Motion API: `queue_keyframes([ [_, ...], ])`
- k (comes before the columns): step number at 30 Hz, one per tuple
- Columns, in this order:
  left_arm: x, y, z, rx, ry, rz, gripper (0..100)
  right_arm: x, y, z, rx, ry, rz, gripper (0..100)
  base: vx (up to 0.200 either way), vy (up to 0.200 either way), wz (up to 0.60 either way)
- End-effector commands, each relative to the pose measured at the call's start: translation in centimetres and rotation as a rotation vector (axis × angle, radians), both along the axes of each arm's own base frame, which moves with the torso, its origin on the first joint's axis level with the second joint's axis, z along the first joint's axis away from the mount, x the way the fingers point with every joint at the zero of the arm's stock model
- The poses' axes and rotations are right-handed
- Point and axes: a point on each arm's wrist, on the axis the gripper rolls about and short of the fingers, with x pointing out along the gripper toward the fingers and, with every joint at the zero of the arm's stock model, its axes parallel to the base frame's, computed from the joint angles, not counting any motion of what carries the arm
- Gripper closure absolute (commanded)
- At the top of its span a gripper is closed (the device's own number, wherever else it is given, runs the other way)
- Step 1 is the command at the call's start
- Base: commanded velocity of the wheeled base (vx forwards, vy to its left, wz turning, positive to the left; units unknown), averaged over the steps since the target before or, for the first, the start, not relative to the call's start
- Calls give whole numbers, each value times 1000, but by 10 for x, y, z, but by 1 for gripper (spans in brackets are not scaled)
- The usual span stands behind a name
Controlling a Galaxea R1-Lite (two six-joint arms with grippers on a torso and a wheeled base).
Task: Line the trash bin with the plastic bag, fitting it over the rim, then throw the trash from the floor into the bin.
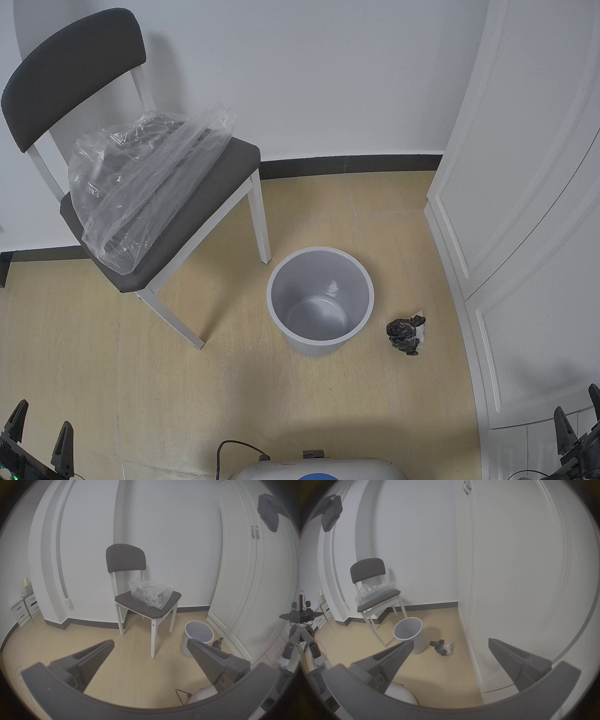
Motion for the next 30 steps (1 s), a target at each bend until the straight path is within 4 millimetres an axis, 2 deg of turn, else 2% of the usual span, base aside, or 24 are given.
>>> queue_keyframes([
  [1, 0, 0, -5, -3, 2, 2, 0, 0, 0, -5, -1, 1, 0, 0, 0, 0, 0],
  [17, 0, -1, -5, 67, 1, -28, 0, 0, 0, -5, -50, 1, 3, 0, 0, 0, 0],
  [30, 0, 0, -4, -9, -15, 20, 0, 0, 0, -5, -1, -5, -1, 0, 0, 0, 0],
])
